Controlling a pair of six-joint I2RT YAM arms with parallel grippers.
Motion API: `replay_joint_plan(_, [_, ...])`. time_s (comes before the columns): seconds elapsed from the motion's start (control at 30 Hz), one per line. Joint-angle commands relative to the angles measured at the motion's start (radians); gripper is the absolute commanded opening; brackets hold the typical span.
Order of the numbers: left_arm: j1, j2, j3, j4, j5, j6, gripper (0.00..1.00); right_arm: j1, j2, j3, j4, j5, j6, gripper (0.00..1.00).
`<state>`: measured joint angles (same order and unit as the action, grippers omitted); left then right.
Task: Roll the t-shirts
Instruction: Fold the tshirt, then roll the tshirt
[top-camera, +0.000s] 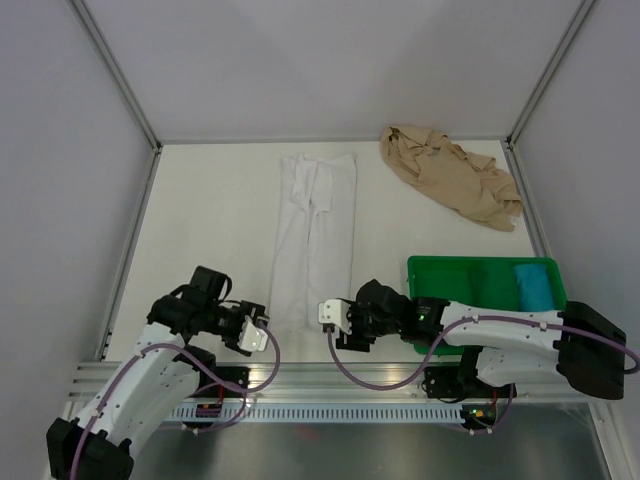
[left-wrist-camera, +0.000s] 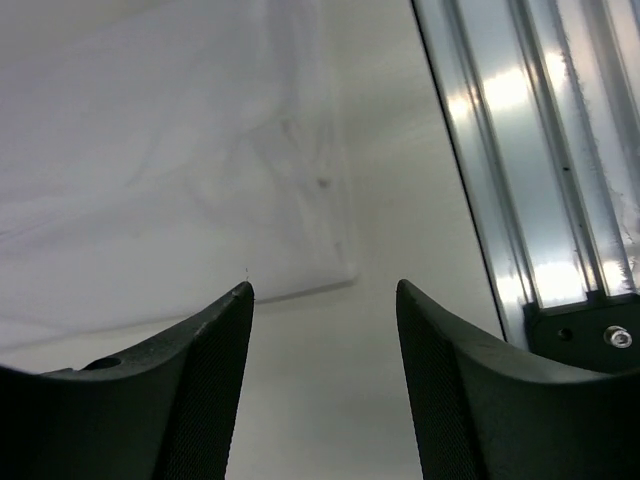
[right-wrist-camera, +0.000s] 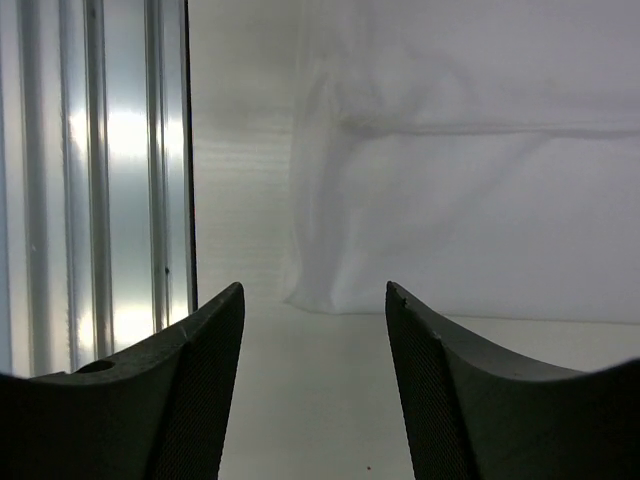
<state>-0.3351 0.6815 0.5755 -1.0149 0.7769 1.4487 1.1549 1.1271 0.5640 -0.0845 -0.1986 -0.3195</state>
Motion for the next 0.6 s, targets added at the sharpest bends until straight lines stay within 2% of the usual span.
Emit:
replay_joint_plan(0.0, [-0.039, -0.013, -0.132, 0.126, 0.091, 0.194, 0.66, 0.008, 0.080, 0.050, -0.147, -0.055, -0.235, 0.64])
replay_joint_plan(0.07, [-0.070, 0.021, -0.164, 0.267, 0.067, 0.153, 0.66, 0.025, 0.141, 0.062, -0.161, -0.056, -0.295, 0.62])
replay_joint_plan(0.13, [-0.081, 0.131, -0.158, 0.320, 0.039, 0.099, 0.65, 0.031, 0.186, 0.065, -0.144, -0.039, -0.314, 0.61])
replay_joint_plan(0.23, [-0.082, 0.281, -0.109, 0.326, 0.018, 0.108, 0.63, 0.031, 0.214, 0.068, -0.095, 0.001, -0.331, 0.60])
replay_joint_plan(0.4, [-0.085, 0.345, -0.134, 0.326, -0.054, 0.258, 0.56, 0.031, 0.249, 0.059, -0.020, -0.044, -0.328, 0.59])
replay_joint_plan(0.57, [-0.084, 0.429, -0.109, 0.325, -0.096, 0.243, 0.56, 0.032, 0.304, 0.088, -0.044, -0.061, -0.337, 0.55])
